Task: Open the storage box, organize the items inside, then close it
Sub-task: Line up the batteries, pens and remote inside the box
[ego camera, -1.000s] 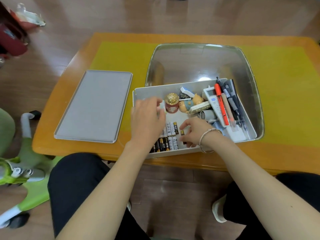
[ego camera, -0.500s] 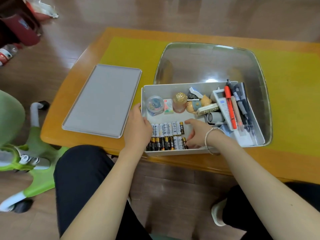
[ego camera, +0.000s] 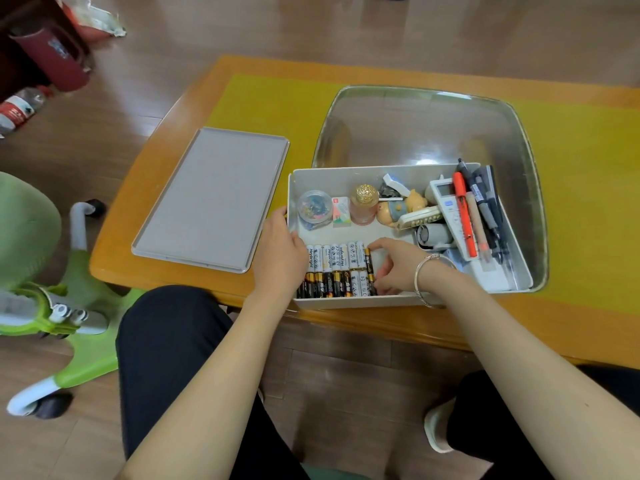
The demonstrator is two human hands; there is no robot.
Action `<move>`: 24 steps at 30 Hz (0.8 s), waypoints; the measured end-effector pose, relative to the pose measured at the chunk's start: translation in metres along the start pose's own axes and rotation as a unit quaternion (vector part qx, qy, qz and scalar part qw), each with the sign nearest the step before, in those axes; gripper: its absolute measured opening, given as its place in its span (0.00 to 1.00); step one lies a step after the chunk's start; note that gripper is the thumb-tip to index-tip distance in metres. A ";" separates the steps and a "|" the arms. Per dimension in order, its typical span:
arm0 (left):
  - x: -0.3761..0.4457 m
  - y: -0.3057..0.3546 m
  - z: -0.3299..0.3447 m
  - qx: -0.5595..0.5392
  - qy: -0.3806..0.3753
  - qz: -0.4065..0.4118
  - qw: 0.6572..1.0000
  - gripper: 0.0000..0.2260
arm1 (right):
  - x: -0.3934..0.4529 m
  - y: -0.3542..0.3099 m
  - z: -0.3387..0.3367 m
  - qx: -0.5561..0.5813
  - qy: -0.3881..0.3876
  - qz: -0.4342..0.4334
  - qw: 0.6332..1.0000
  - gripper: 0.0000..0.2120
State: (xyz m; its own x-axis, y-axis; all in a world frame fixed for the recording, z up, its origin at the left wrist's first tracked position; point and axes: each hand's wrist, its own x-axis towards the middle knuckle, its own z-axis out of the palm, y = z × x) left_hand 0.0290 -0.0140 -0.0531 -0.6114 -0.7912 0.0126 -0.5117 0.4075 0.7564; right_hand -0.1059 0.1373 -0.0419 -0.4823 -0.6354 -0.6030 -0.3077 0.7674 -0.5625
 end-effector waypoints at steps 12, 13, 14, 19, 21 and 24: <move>0.000 -0.002 0.001 -0.008 -0.001 0.002 1.000 0.18 | 0.003 -0.009 -0.004 -0.011 -0.033 -0.015 0.999 0.40; 0.000 -0.002 0.001 -0.008 -0.002 0.001 1.000 0.18 | 0.003 -0.009 -0.004 -0.005 -0.034 -0.015 0.999 0.39; 0.000 -0.002 0.001 -0.009 -0.002 0.001 1.000 0.18 | 0.003 -0.009 -0.004 -0.004 -0.037 -0.016 0.999 0.38; 0.001 -0.003 0.001 -0.005 0.000 0.003 1.000 0.18 | 0.002 -0.010 -0.005 -0.047 -0.043 -0.030 0.998 0.42; 0.001 -0.004 0.001 -0.004 0.001 0.005 1.000 0.18 | 0.004 -0.013 -0.006 -0.063 -0.051 -0.033 0.996 0.42; 0.001 -0.004 0.001 -0.002 0.003 0.004 1.000 0.18 | 0.006 -0.017 -0.006 -0.092 -0.063 -0.042 0.993 0.39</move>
State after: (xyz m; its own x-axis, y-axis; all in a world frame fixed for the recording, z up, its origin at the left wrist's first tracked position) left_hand 0.0296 -0.0161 -0.0573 -0.6128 -0.7899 0.0228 -0.5043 0.4131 0.7583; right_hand -0.1086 0.1206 -0.0328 -0.3452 -0.6950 -0.6307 -0.4933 0.7061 -0.5081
